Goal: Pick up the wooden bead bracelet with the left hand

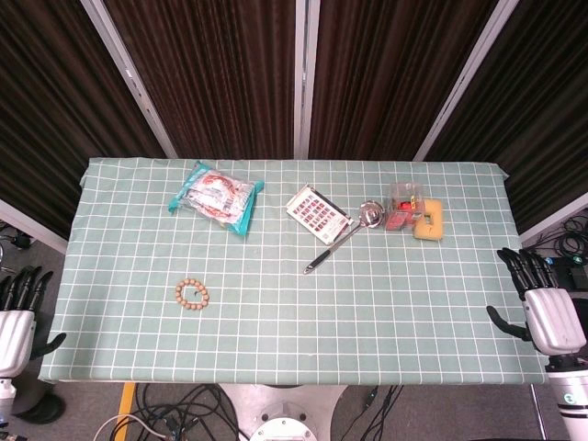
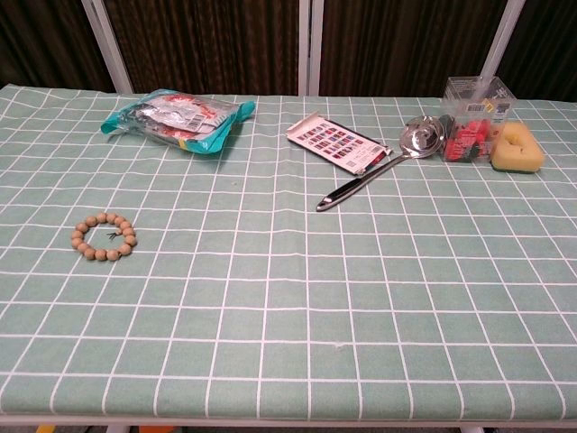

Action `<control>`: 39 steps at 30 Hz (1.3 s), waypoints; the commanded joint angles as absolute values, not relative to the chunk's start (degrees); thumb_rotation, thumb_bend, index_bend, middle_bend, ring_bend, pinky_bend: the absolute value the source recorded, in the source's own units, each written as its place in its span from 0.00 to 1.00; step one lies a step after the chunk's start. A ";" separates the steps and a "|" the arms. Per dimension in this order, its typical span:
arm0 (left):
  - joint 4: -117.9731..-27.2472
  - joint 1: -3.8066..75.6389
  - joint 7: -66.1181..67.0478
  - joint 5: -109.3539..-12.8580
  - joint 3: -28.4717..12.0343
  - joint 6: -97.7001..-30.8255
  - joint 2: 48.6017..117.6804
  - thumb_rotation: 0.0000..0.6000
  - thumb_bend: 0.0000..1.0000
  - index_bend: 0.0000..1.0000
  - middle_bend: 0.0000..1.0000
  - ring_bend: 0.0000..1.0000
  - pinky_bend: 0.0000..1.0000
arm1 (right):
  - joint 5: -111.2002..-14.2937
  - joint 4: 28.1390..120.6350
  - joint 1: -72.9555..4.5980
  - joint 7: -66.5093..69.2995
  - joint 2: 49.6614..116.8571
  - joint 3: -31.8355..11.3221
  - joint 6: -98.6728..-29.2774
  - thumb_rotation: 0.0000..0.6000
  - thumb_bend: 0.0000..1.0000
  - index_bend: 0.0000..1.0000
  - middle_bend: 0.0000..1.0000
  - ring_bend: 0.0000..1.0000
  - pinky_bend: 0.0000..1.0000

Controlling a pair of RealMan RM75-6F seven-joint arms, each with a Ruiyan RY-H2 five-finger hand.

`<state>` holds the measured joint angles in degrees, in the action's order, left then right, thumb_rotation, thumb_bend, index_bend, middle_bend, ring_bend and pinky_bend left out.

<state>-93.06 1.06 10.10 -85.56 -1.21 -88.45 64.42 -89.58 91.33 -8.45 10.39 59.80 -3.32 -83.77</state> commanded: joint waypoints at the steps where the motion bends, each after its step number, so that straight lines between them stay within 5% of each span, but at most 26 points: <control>1: -92.86 0.87 9.84 -85.69 -1.24 -88.83 64.57 1.00 0.12 0.08 0.02 0.00 0.00 | -89.55 91.54 -8.26 10.34 59.79 -3.30 -83.98 1.00 0.20 0.00 0.07 0.00 0.00; 9: -92.19 0.70 8.17 -87.24 -1.01 -89.74 64.58 1.00 0.12 0.08 0.03 0.00 0.00 | -89.80 91.35 -7.33 10.90 60.12 -2.99 -85.21 1.00 0.20 0.00 0.07 0.00 0.00; 16: -90.53 6.17 7.11 -95.17 -1.39 -87.07 64.11 1.00 0.12 0.17 0.15 0.00 0.00 | -90.68 91.57 -6.81 10.34 59.34 -3.36 -87.03 1.00 0.20 0.00 0.07 0.00 0.00; 24: -87.59 21.06 3.26 -105.75 -1.46 -72.71 66.09 1.00 0.13 0.31 0.29 0.07 0.00 | -90.94 91.90 -6.71 10.11 59.17 -3.57 -87.48 1.00 0.20 0.00 0.07 0.00 0.00; 30: -83.01 29.59 3.19 -105.18 -1.91 -61.30 72.14 1.00 0.17 0.34 0.34 0.09 0.00 | -90.24 91.68 -6.38 10.23 59.24 -3.69 -87.55 1.00 0.20 0.00 0.07 0.00 0.00; 39: -75.39 32.46 12.48 -102.14 -1.31 -56.10 81.03 1.00 0.21 0.36 0.38 0.09 0.00 | -89.58 91.17 -5.79 10.56 59.48 -3.91 -88.05 1.00 0.20 0.00 0.07 0.00 0.00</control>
<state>-76.64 31.72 10.47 -103.20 -1.62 -57.44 79.18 -89.59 91.19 -5.79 10.55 59.46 -3.90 -88.06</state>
